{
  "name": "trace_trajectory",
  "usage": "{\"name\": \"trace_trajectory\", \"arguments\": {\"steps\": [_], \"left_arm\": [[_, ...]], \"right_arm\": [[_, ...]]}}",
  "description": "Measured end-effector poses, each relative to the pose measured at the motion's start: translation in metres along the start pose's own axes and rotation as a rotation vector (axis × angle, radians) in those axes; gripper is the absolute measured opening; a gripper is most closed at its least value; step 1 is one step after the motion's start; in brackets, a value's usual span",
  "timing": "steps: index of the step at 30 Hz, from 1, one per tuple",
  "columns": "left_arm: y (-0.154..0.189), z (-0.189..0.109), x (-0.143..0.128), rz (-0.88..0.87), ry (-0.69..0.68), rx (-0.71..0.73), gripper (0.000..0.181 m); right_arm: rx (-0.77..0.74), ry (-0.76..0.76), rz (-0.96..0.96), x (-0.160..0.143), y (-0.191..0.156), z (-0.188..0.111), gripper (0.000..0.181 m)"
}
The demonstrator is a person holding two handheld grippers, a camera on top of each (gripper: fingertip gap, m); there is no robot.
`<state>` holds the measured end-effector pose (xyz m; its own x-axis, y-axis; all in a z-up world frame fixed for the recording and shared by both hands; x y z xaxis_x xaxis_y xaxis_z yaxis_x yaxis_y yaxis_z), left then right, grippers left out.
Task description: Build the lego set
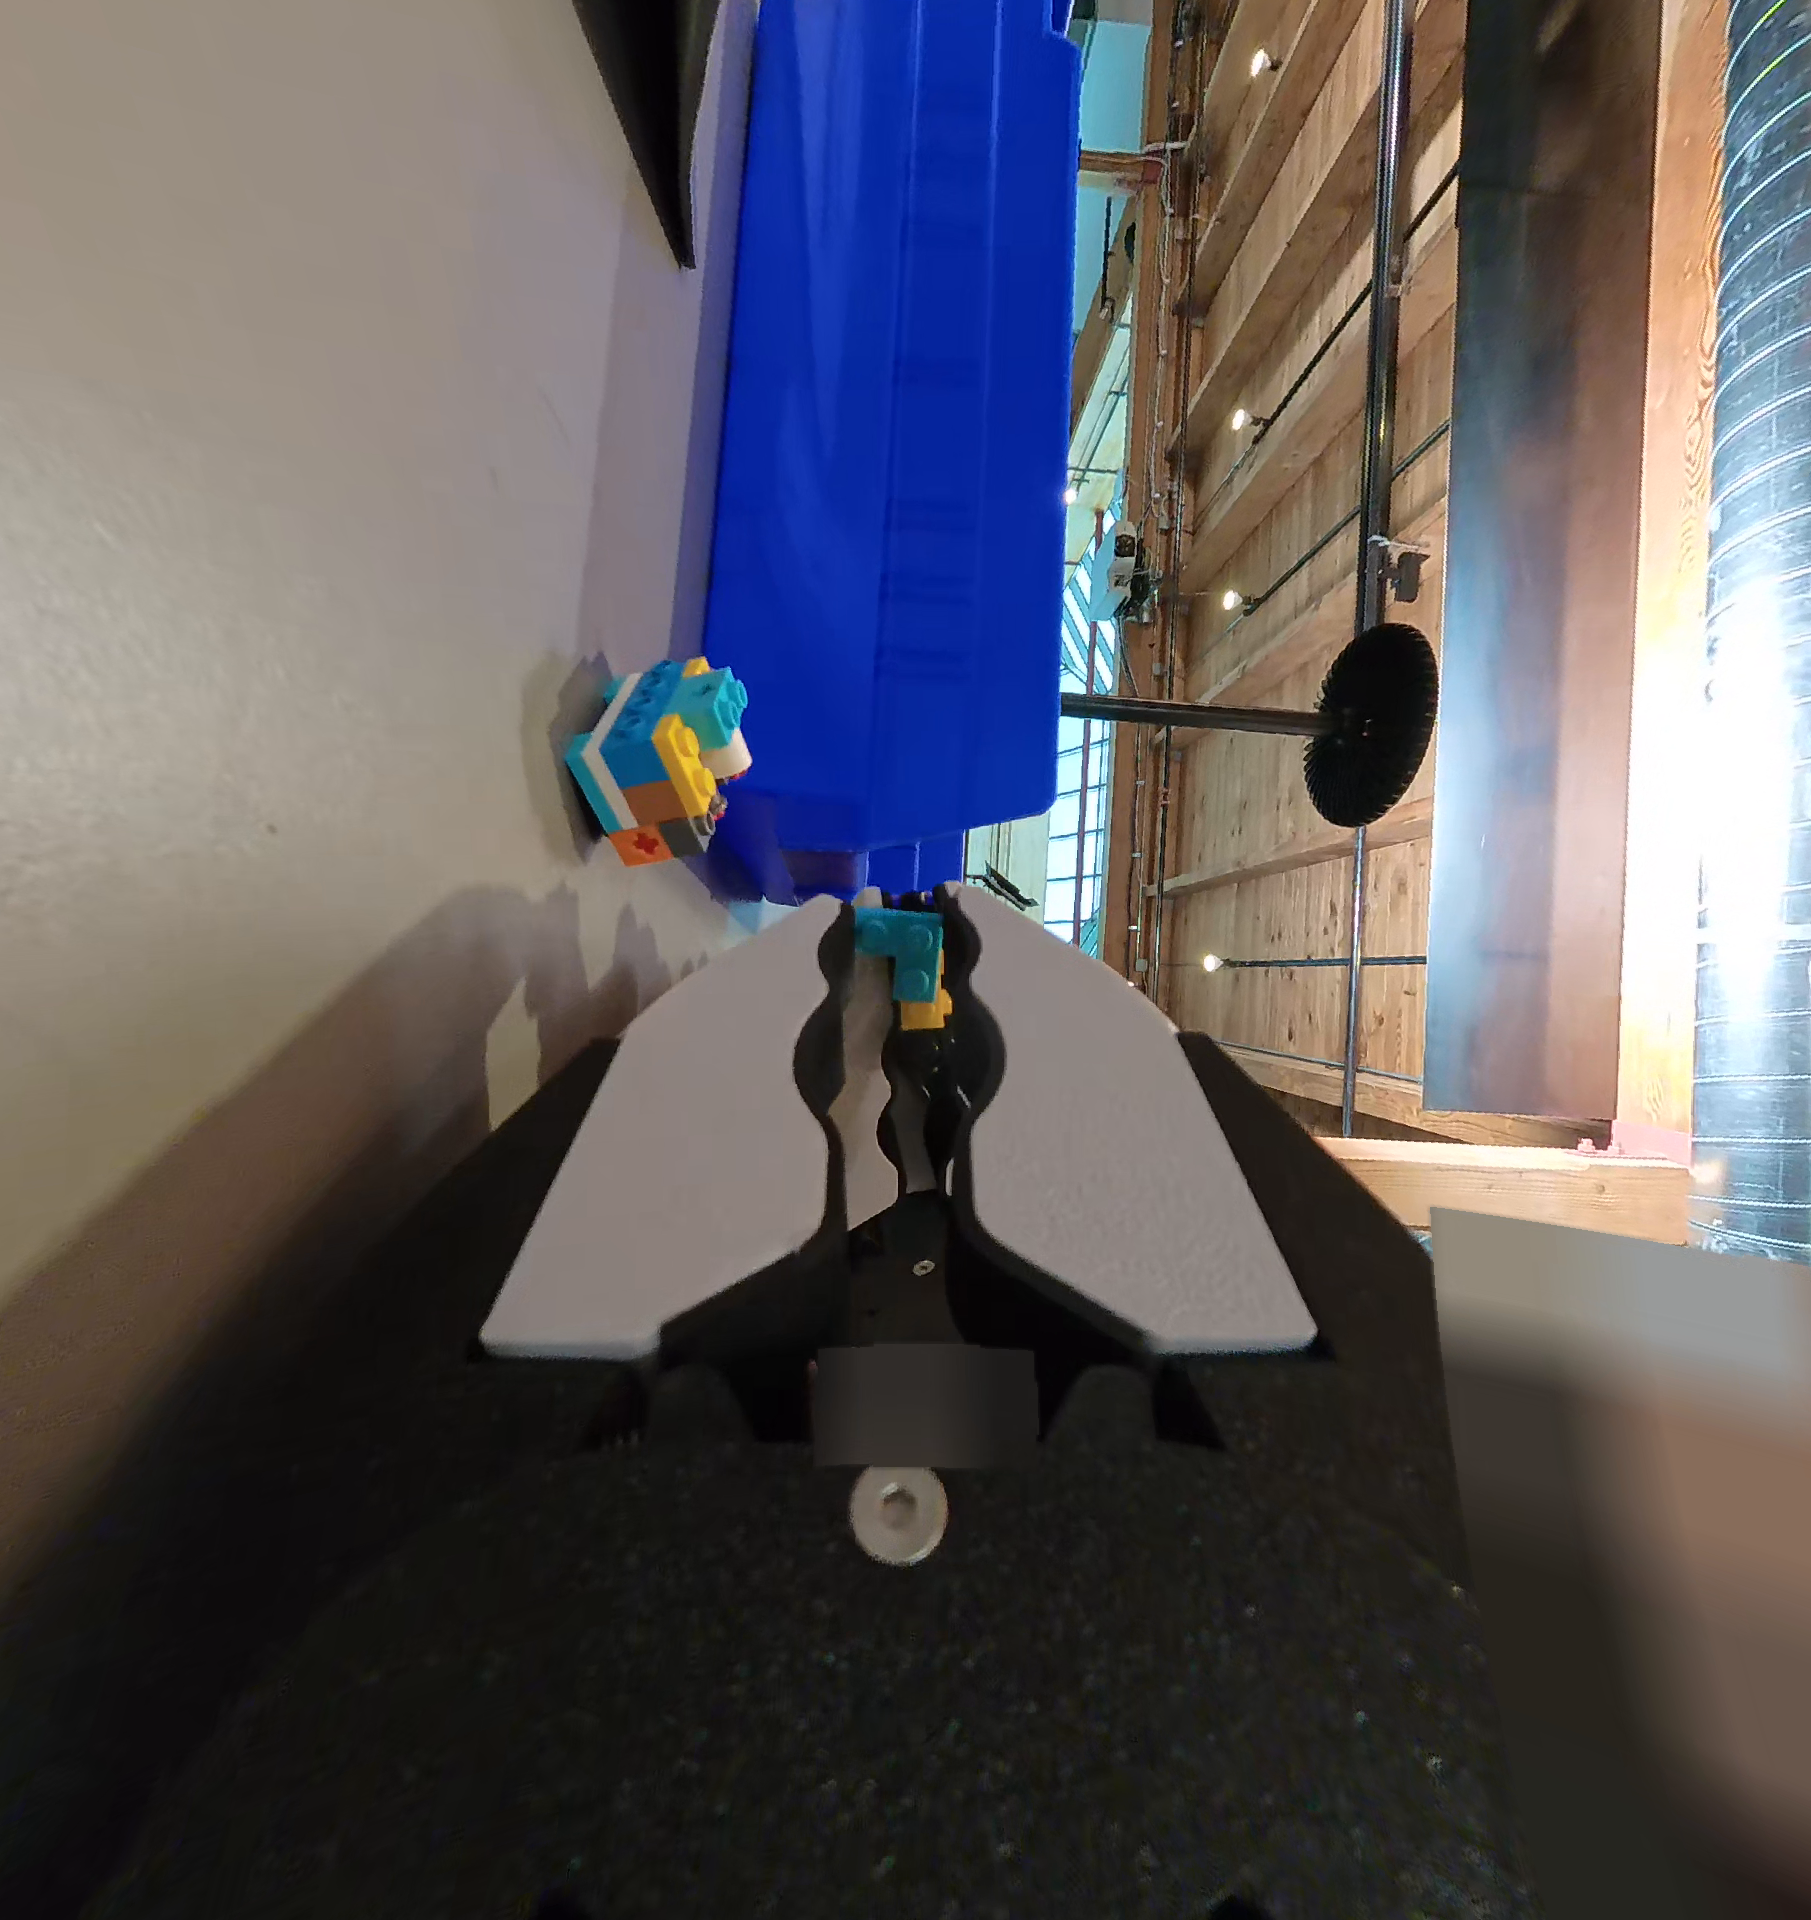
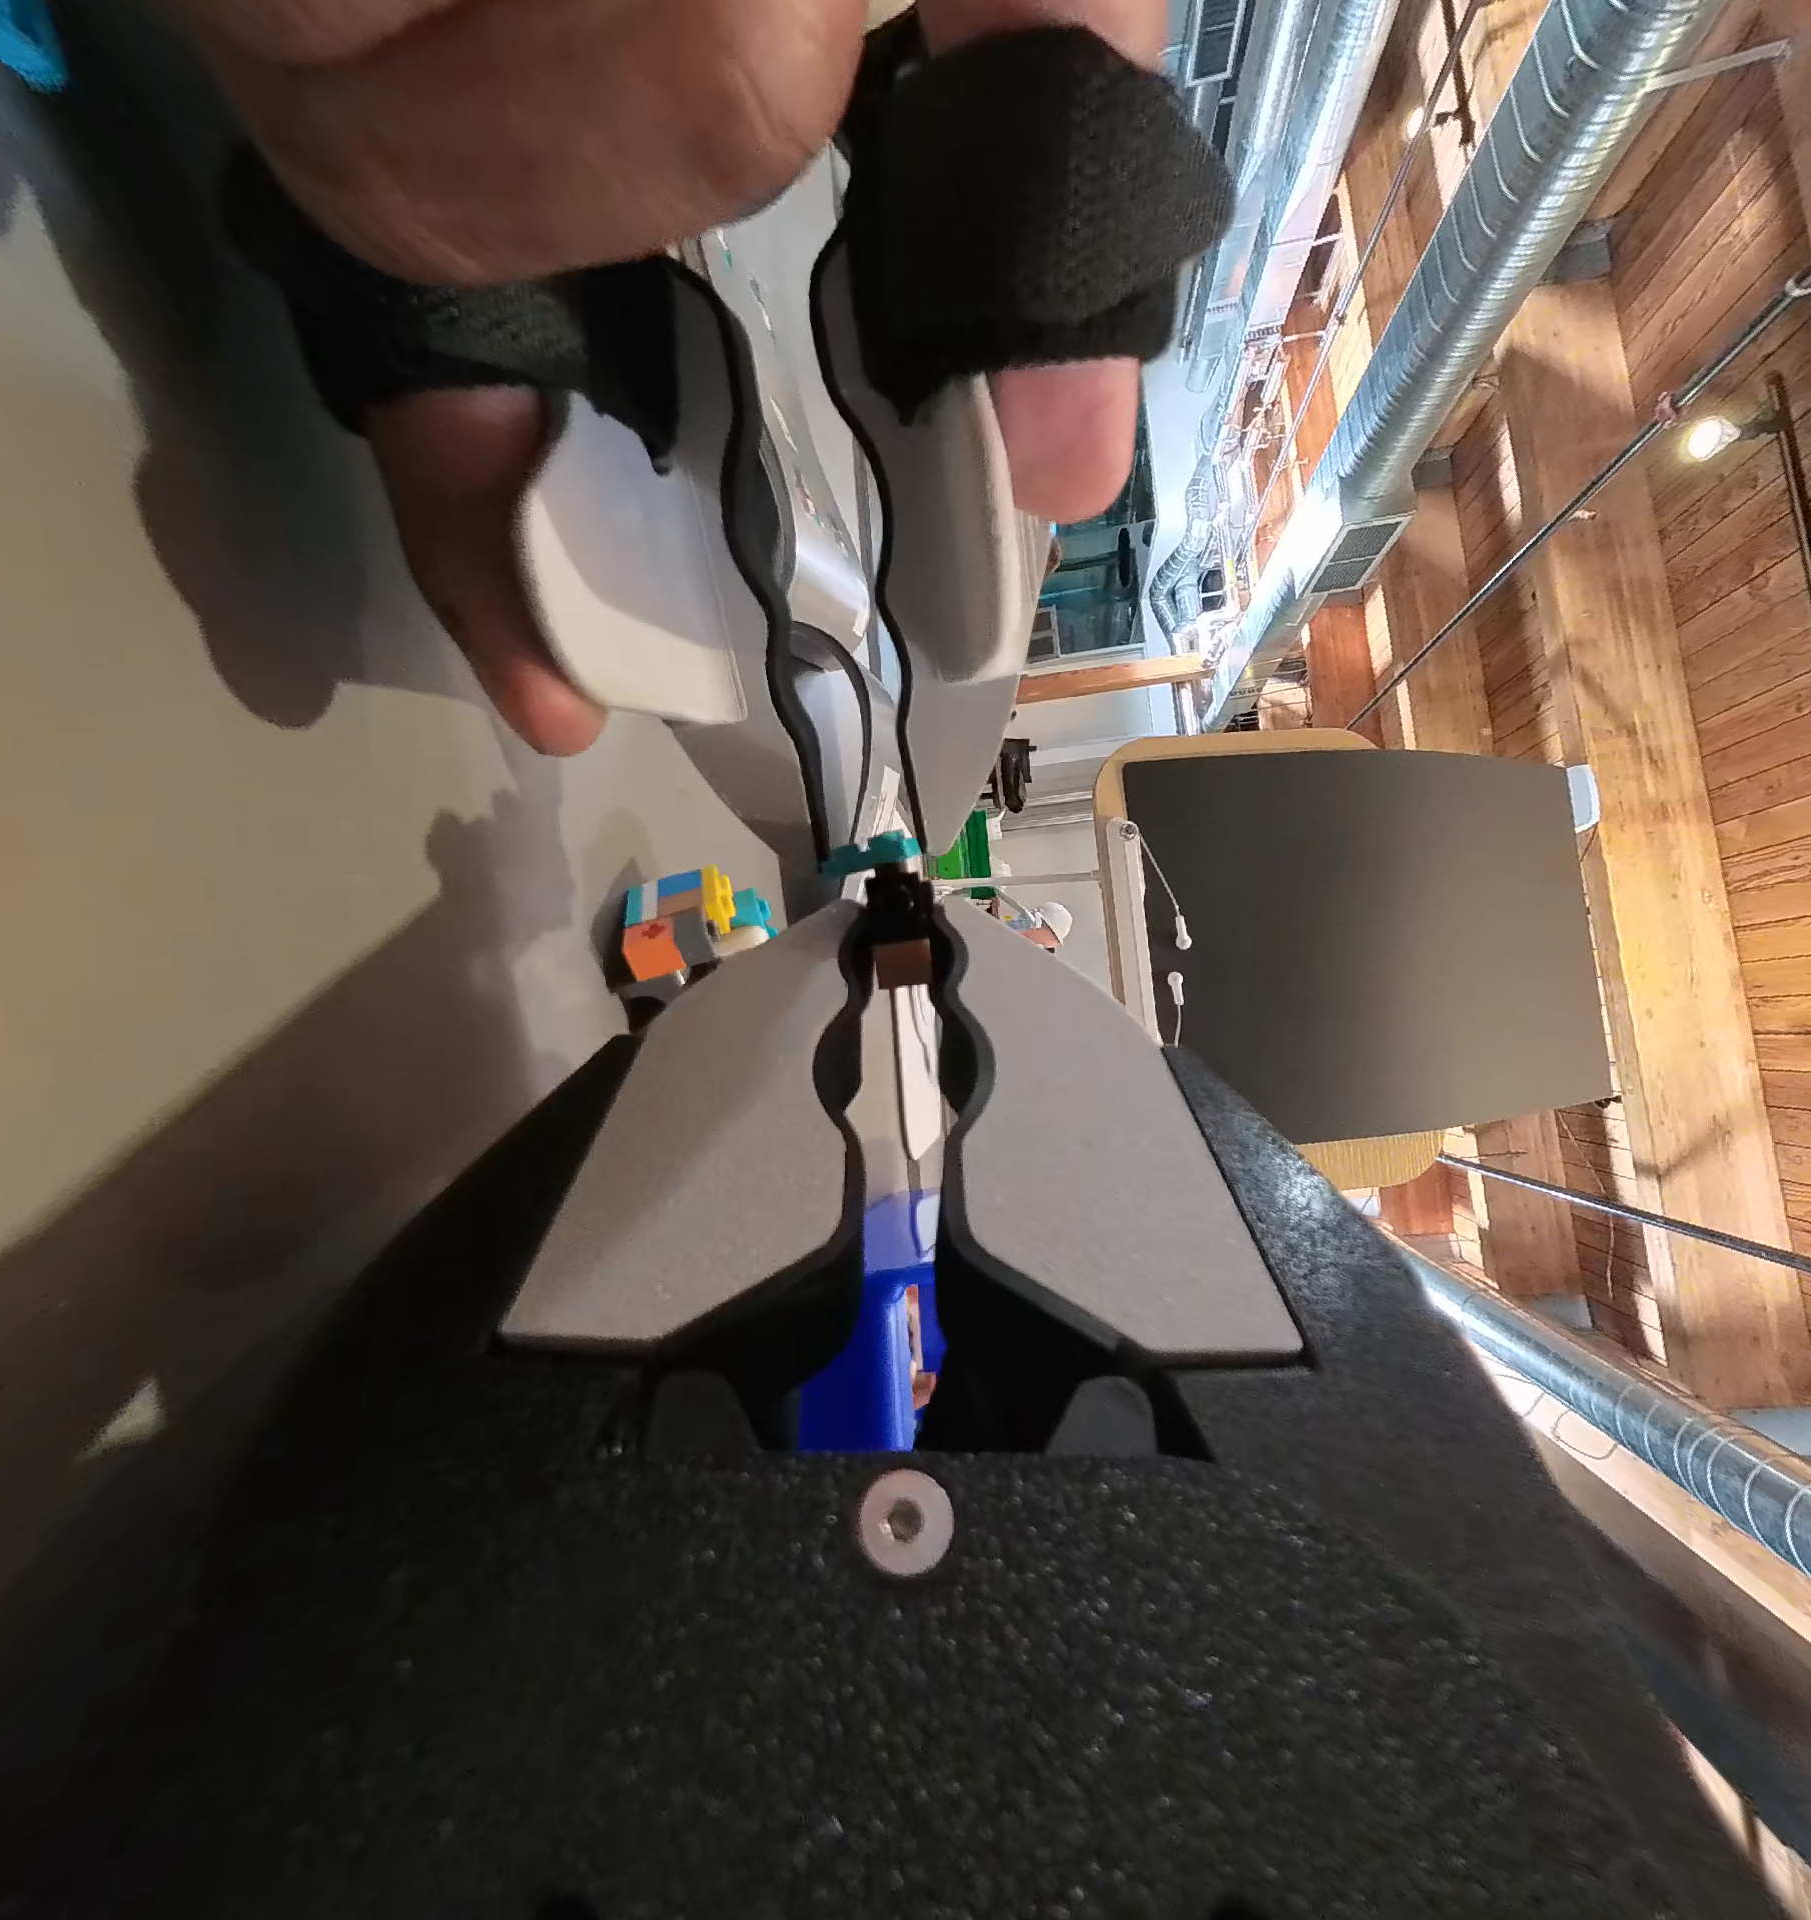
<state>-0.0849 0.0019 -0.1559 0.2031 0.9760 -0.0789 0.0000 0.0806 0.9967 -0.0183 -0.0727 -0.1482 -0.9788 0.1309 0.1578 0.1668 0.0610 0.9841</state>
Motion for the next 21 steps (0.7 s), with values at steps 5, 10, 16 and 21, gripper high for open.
{"name": "trace_trajectory", "arguments": {"steps": [5, 10, 16, 21], "left_arm": [[-0.0012, 0.0008, -0.0006, 0.002, 0.009, 0.012, 0.016], [-0.002, 0.0009, -0.0004, 0.009, 0.009, 0.035, 0.016], [-0.002, 0.0017, -0.001, 0.037, -0.012, 0.079, 0.013], [-0.0021, 0.0026, 0.0001, 0.068, 0.0, 0.096, 0.012]], "right_arm": [[-0.005, -0.008, -0.033, 0.0, -0.0016, 0.0, 0.009], [-0.015, -0.014, -0.082, 0.0008, -0.0036, 0.0, 0.009], [-0.023, -0.013, -0.178, 0.0036, -0.0086, -0.0003, 0.009], [-0.019, -0.031, -0.178, 0.0034, -0.0095, 0.0008, 0.009]]}}
Point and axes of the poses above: each gripper's, where its closed fingertips meet, z out along the fingers, x out of its top, y = z × x across the jaws, the point moved 7 cm from there along -z, back along the fingers, and after that the axes turned 3 degrees about -y, right-handed, at the moved point
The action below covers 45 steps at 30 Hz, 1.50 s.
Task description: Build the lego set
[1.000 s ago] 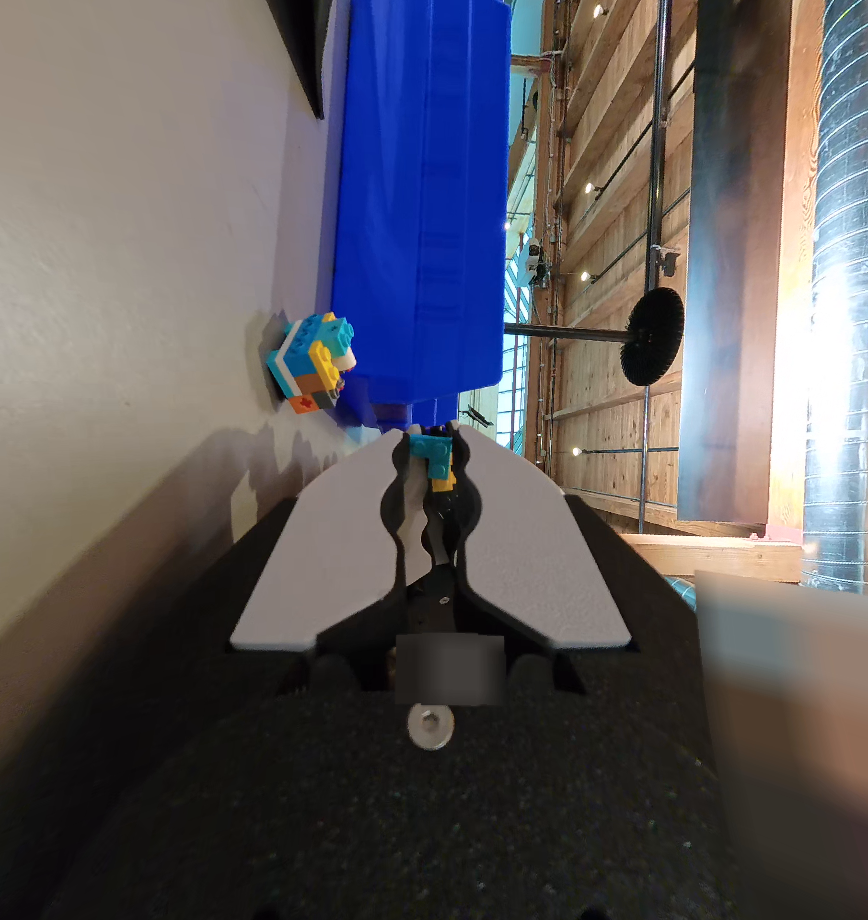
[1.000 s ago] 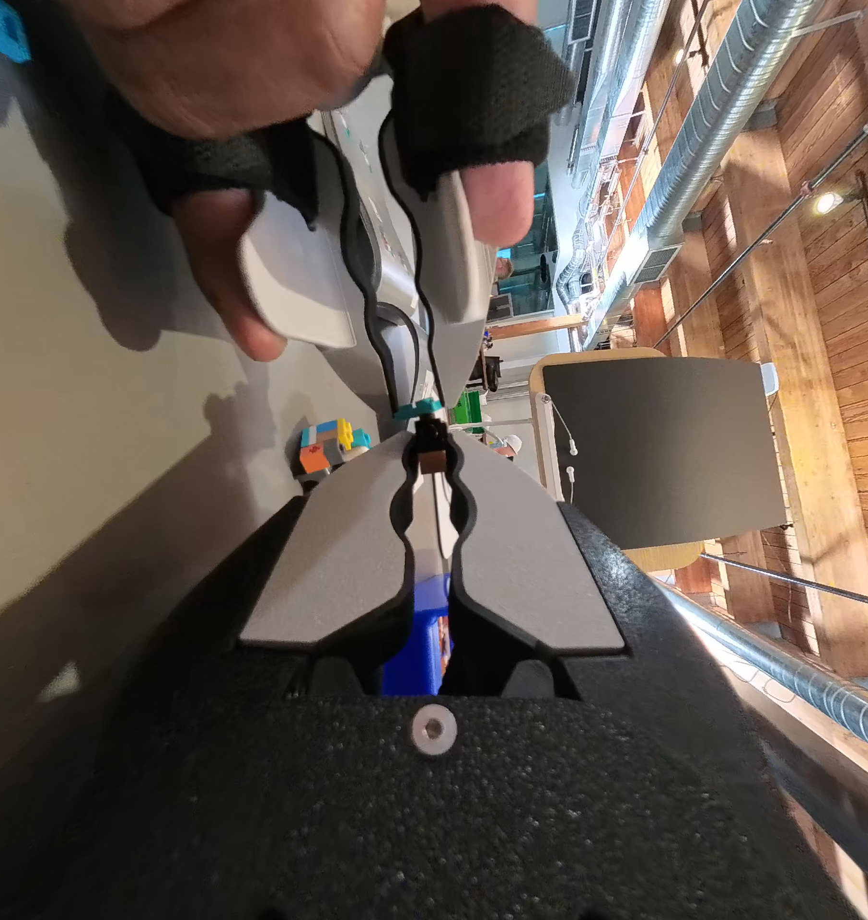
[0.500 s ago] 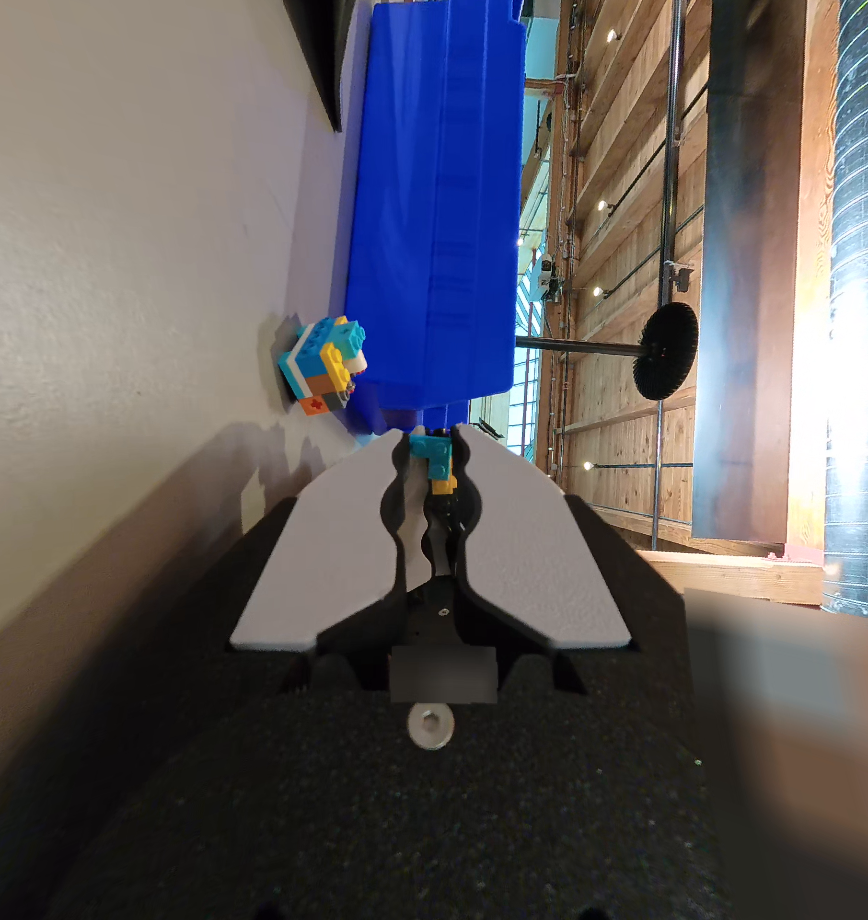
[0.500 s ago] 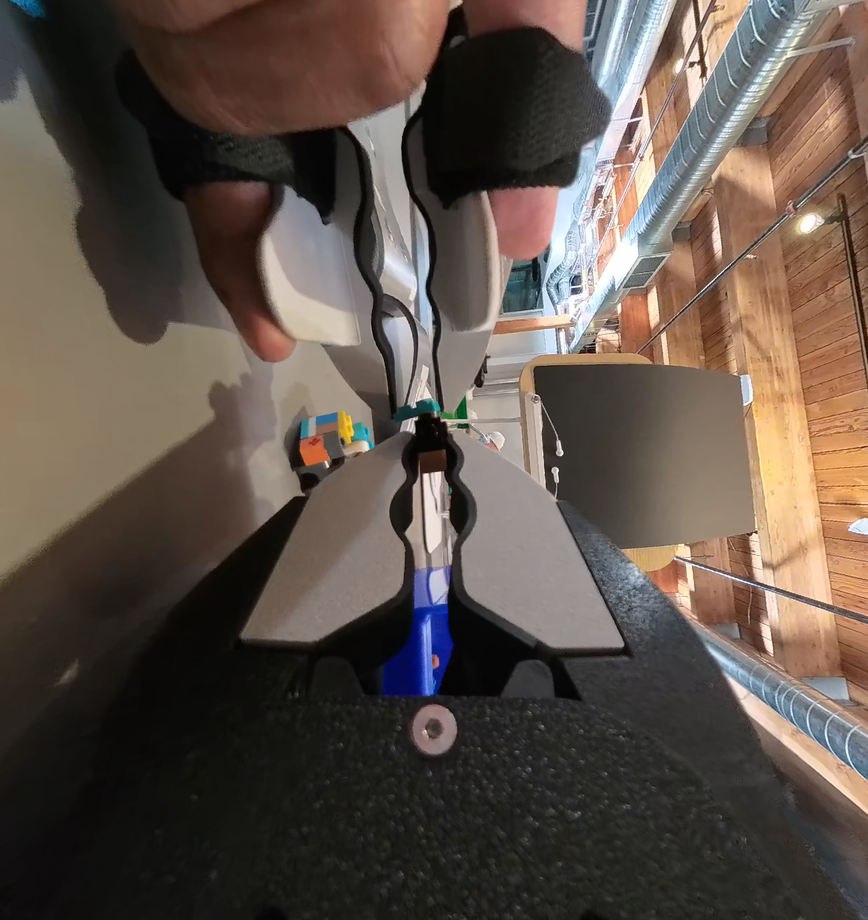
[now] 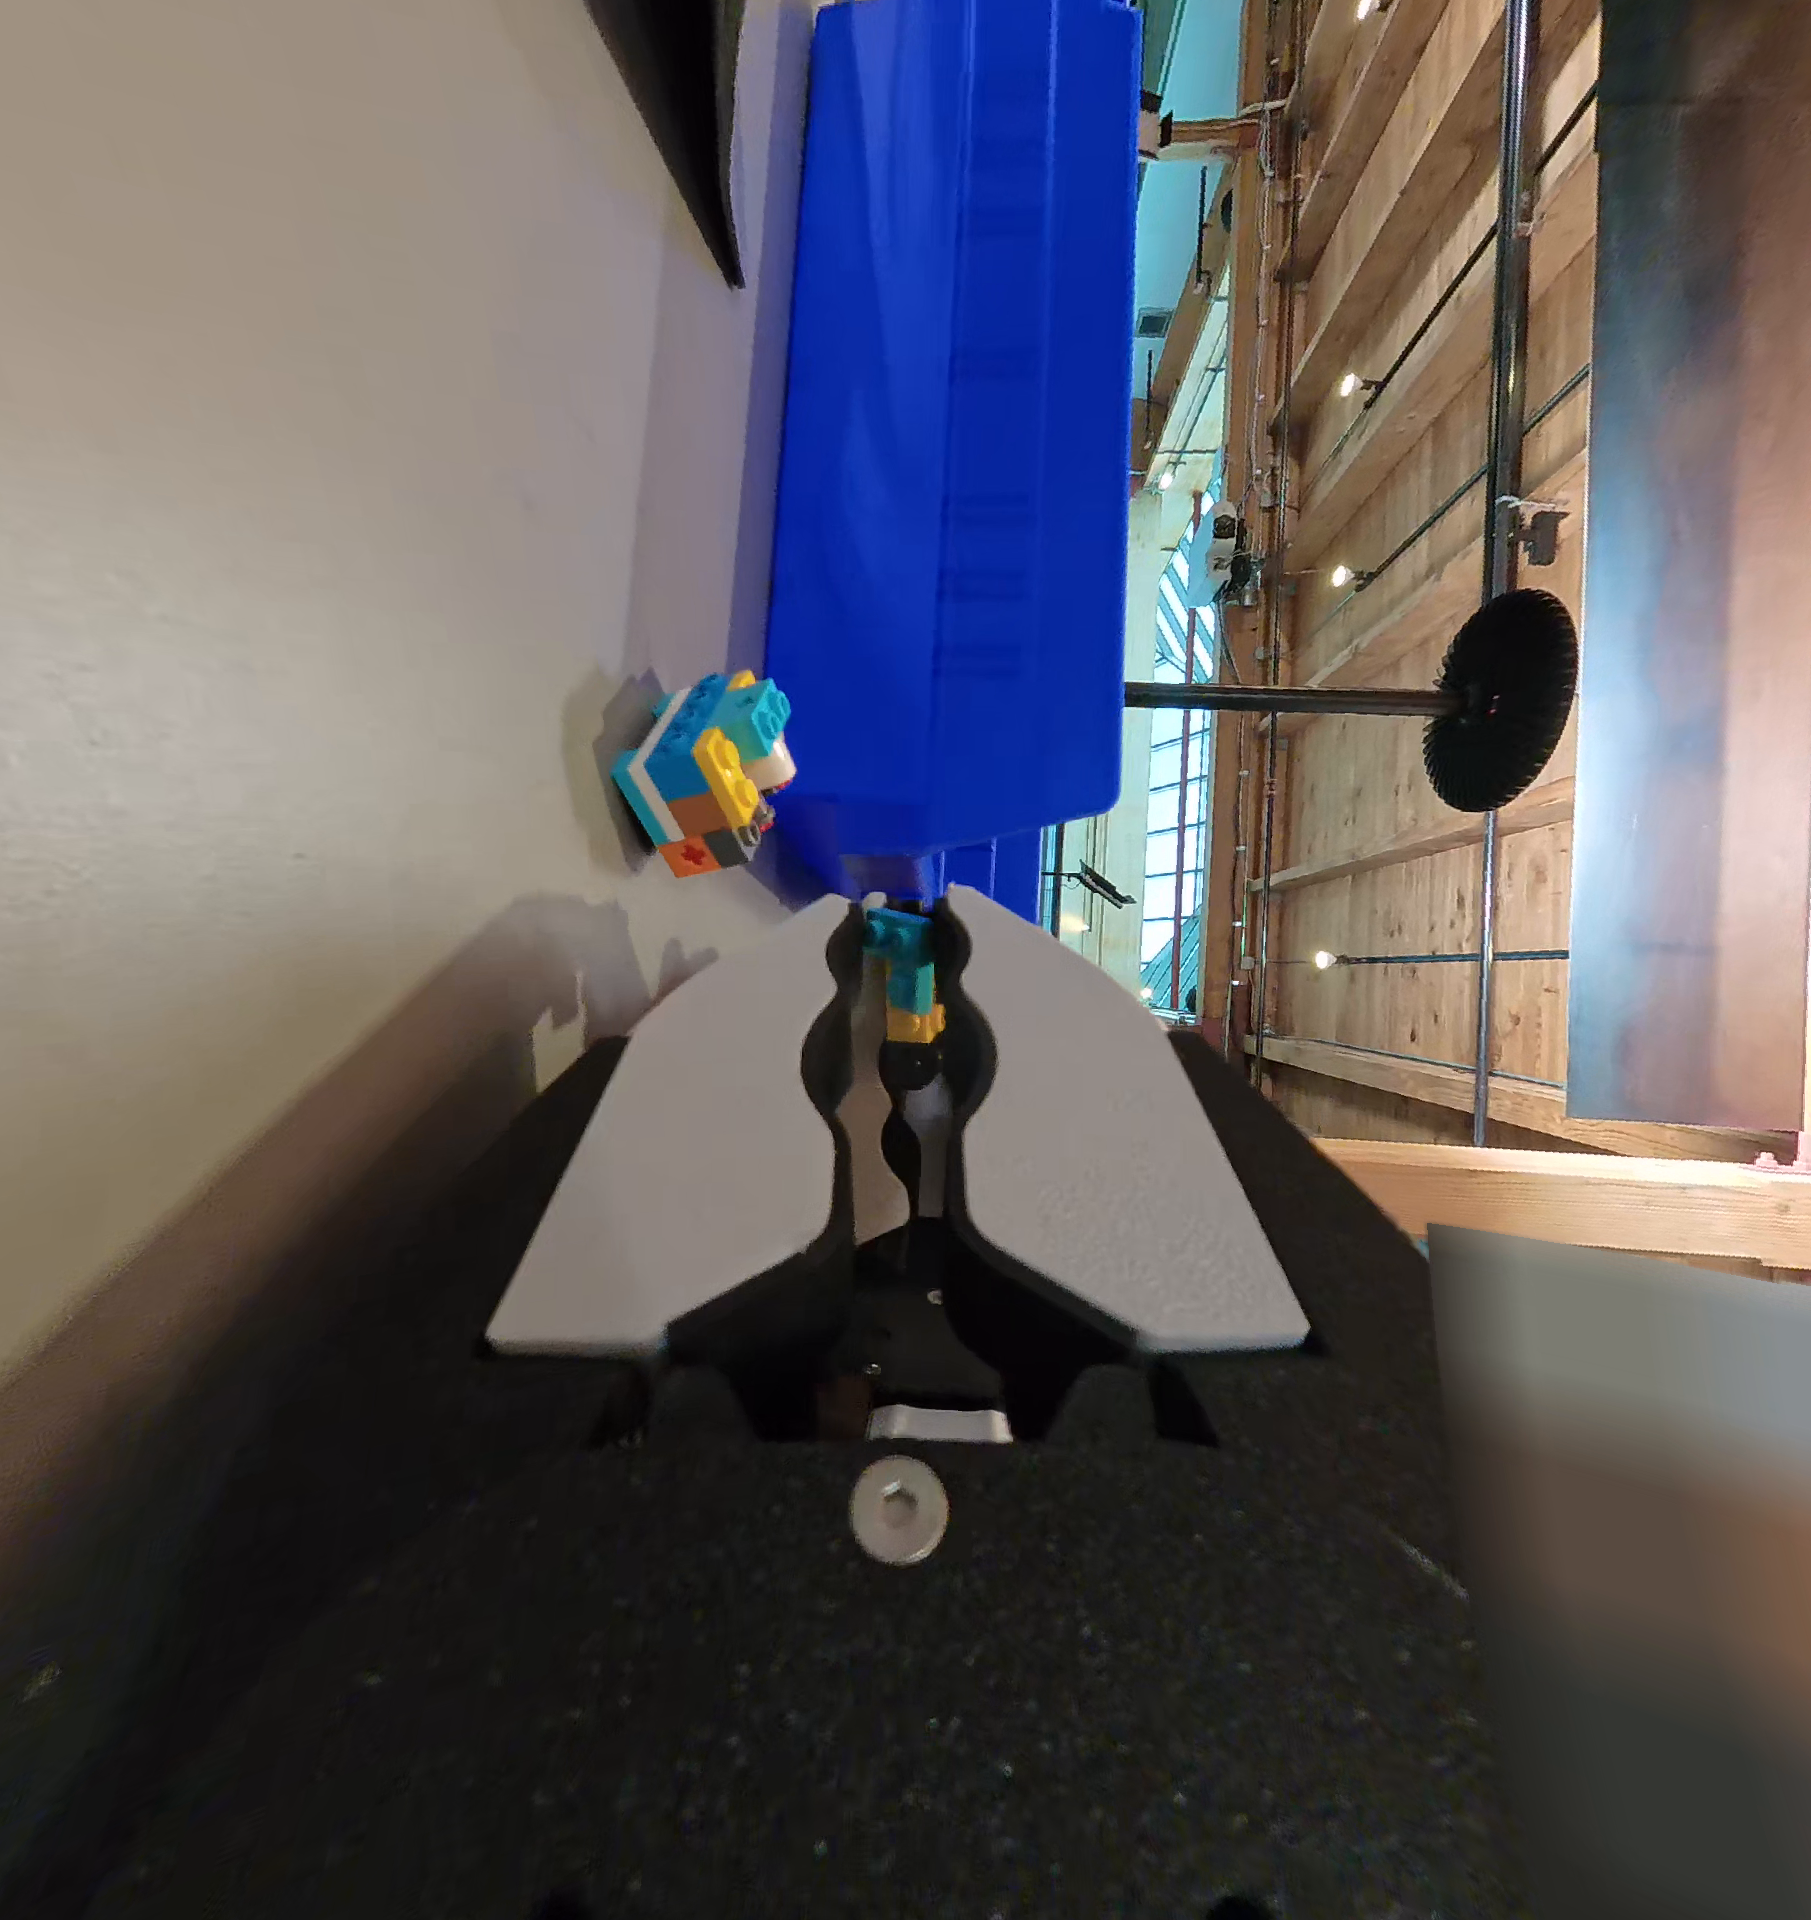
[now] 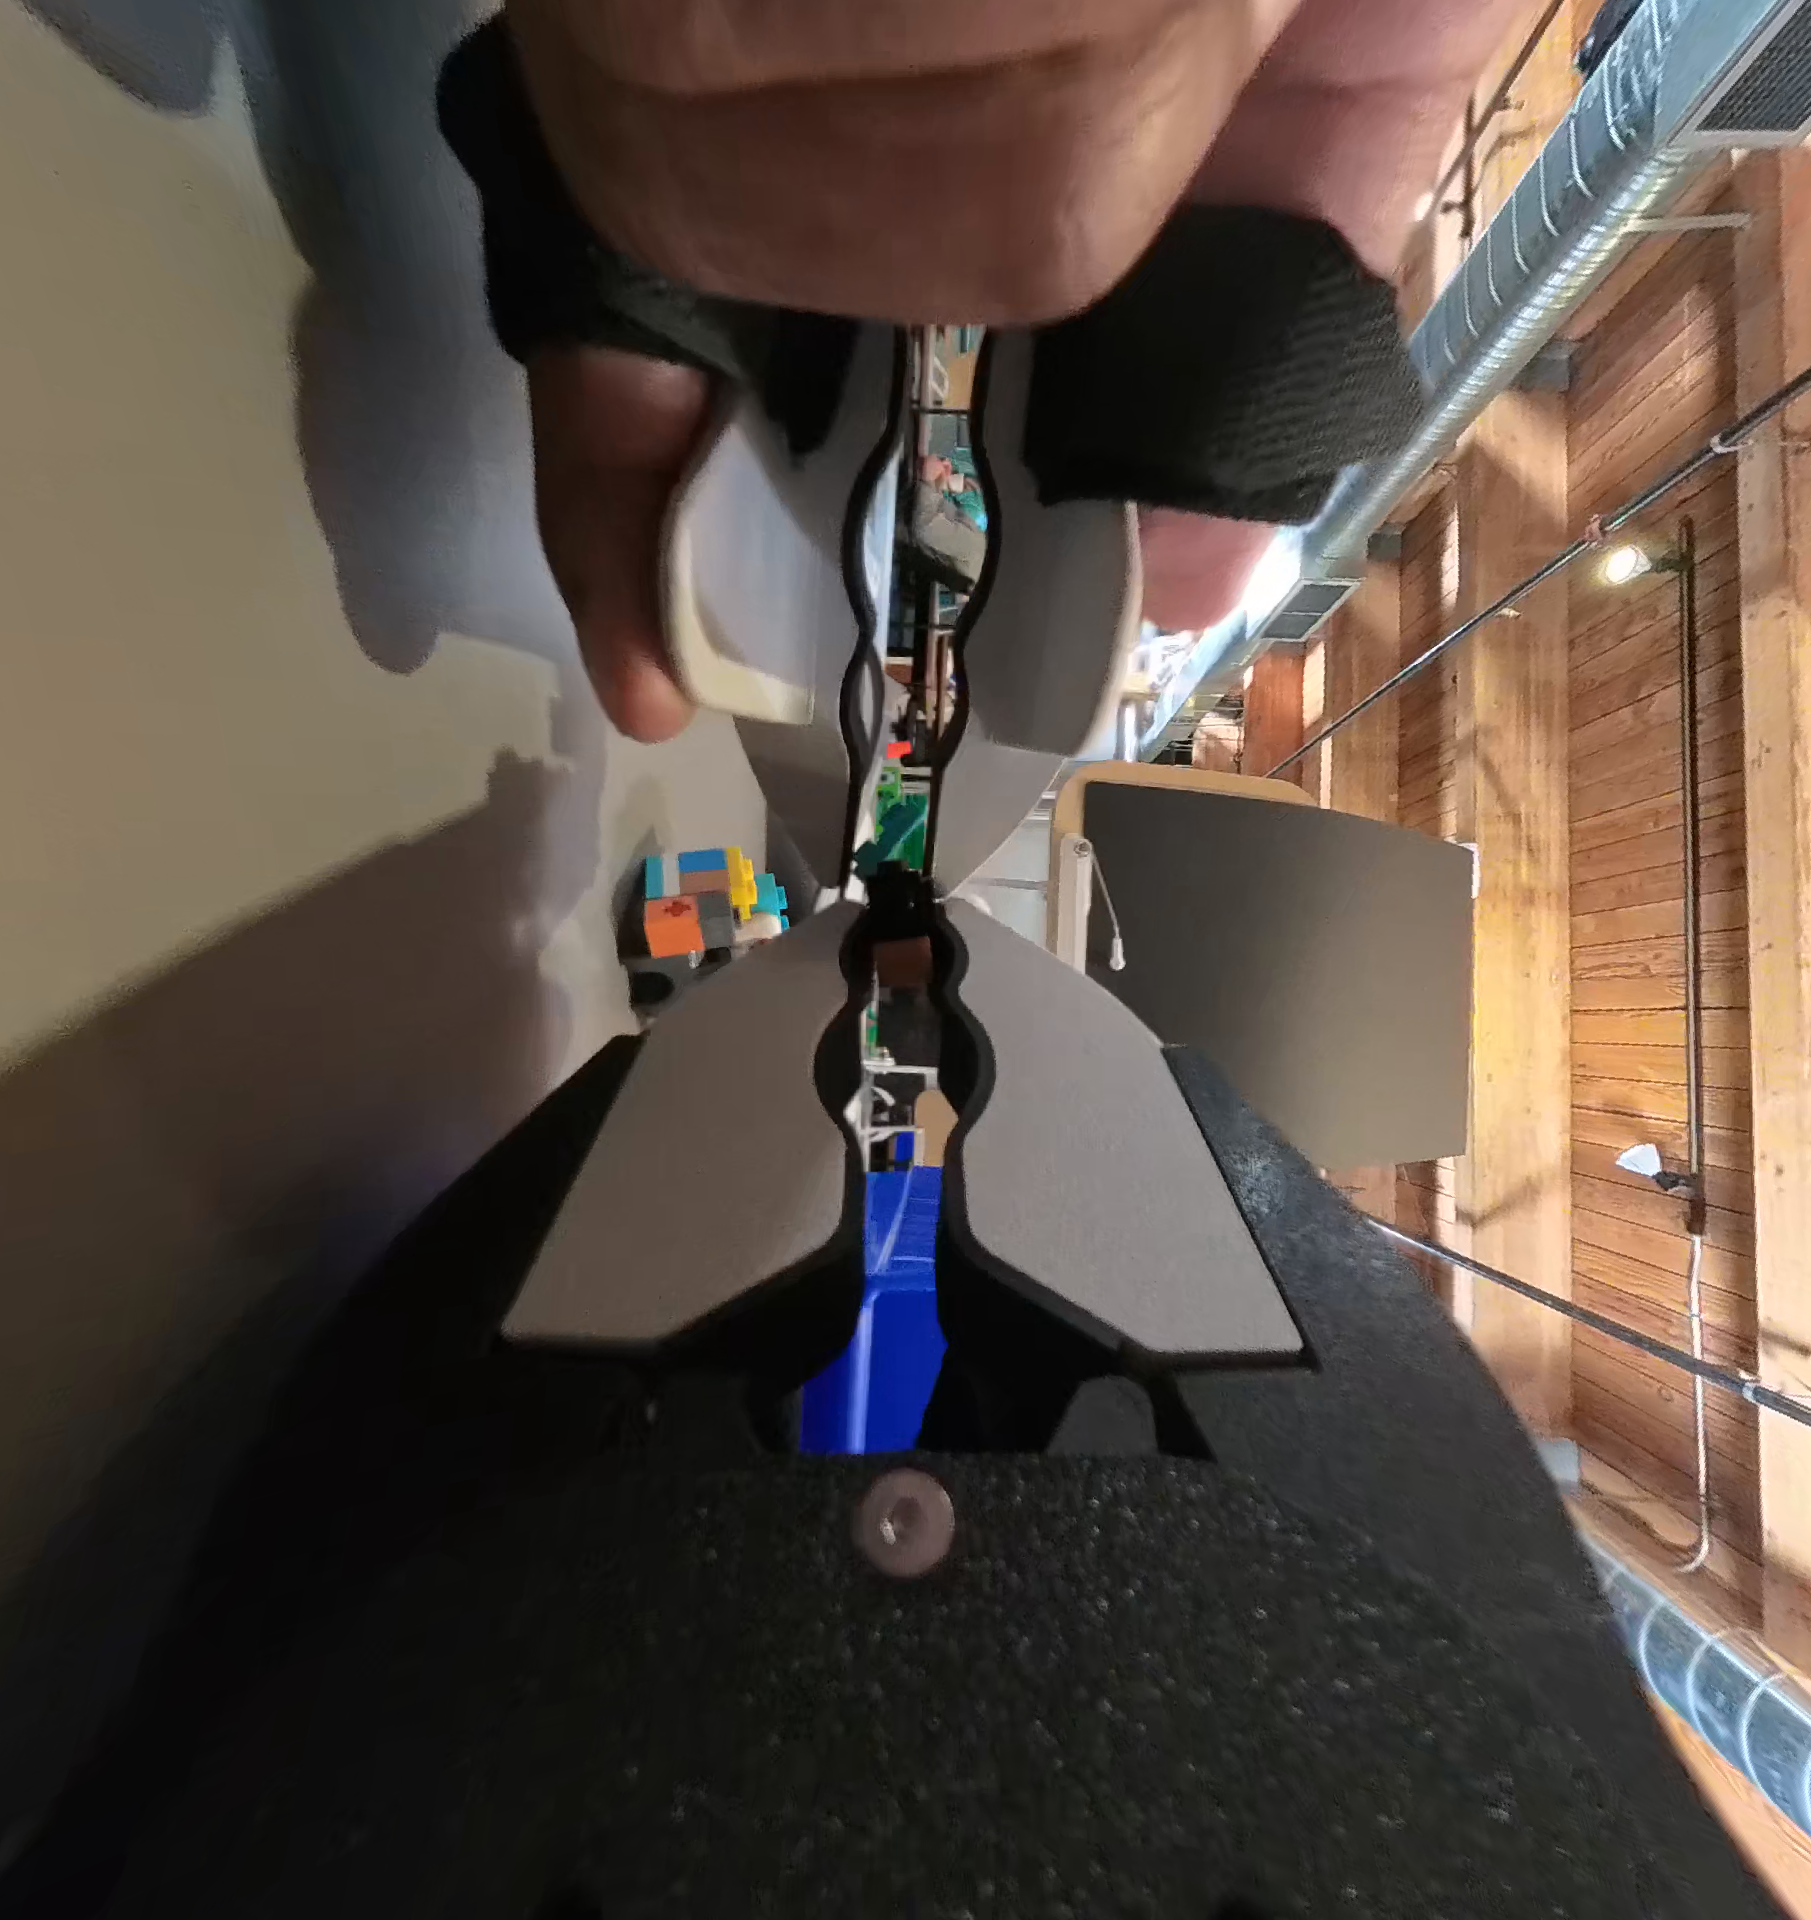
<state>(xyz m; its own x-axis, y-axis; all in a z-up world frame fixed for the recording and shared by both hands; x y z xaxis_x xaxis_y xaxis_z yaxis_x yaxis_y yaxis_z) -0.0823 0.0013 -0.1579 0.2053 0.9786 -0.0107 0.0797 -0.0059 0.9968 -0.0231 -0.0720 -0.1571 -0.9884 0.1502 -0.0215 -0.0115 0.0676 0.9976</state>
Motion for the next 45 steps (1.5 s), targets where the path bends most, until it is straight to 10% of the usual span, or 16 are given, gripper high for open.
{"name": "trace_trajectory", "arguments": {"steps": [29, 37, 45], "left_arm": [[-0.003, -0.012, 0.01, 0.145, -0.038, 0.013, 0.016], [0.028, -0.037, 0.038, 1.069, -0.363, 0.284, 0.016], [0.011, -0.026, 0.04, 1.978, -0.886, 0.156, 0.027]], "right_arm": [[0.176, 0.061, 0.229, -0.001, -0.004, 0.0, 0.009], [0.259, 0.128, 0.384, -0.004, 0.001, -0.002, 0.009], [0.301, 0.179, 0.498, -0.01, 0.007, -0.004, 0.009]]}}
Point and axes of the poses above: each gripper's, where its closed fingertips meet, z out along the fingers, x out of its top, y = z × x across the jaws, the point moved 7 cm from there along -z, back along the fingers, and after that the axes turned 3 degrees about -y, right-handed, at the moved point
